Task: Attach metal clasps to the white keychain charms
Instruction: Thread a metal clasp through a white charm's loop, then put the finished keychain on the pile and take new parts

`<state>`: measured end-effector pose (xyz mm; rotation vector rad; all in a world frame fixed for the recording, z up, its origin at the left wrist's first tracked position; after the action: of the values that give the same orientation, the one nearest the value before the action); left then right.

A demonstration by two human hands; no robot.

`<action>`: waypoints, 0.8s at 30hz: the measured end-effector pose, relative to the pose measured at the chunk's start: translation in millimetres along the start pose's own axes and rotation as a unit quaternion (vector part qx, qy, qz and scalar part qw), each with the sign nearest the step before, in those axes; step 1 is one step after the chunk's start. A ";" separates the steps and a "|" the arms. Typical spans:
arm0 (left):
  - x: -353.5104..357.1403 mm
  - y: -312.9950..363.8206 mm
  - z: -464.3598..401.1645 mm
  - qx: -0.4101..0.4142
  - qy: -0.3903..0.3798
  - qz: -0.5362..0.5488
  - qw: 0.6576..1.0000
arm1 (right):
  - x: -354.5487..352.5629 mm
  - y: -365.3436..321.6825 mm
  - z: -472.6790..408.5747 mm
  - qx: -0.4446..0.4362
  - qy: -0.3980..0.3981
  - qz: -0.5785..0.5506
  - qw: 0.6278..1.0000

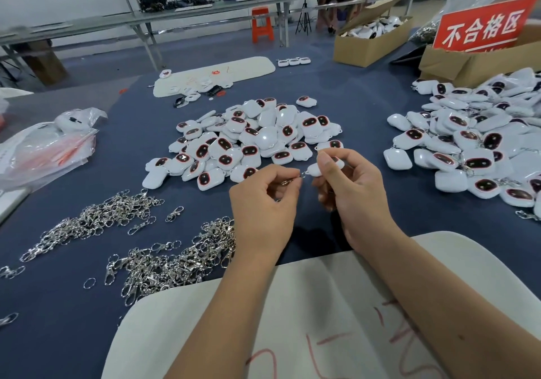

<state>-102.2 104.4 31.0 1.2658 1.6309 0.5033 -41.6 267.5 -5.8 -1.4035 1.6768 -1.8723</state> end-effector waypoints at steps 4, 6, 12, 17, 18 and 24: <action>15.0 -4.7 -0.4 -0.082 -0.009 0.061 0.995 | -15.1 -0.2 -1.8 -0.004 0.064 -0.033 0.997; 40.9 -5.1 1.1 -0.157 -0.043 0.117 0.980 | -29.7 -6.5 -4.0 -0.029 0.121 -0.050 0.991; 123.5 39.8 -7.0 -0.232 -0.158 0.270 0.921 | -98.0 -70.5 -7.6 -0.208 0.293 -0.023 0.933; 128.5 51.5 -25.6 -0.164 -0.116 0.153 0.967 | -109.0 -79.5 -15.9 -0.202 0.282 0.171 0.922; 124.2 53.7 -26.1 -0.129 -0.106 0.112 0.980 | -102.4 -82.4 -13.9 -0.214 0.273 0.236 0.908; 91.7 48.7 -18.5 0.004 -0.066 -0.078 0.995 | -45.8 -72.8 -10.0 -0.230 0.109 0.414 0.874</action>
<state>-92.7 209.3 37.2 1.1422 1.6069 0.3098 1.7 328.7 37.3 -0.3975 2.4152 -1.1945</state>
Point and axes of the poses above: each hand's wrist, its own z-axis away from the middle knuckle, its own x-axis out of the palm, y = z × x, the point moved 9 cm from there along -z, towards the middle knuckle, and after that the axes turned 13 degrees about -z, right-handed, at the moved point
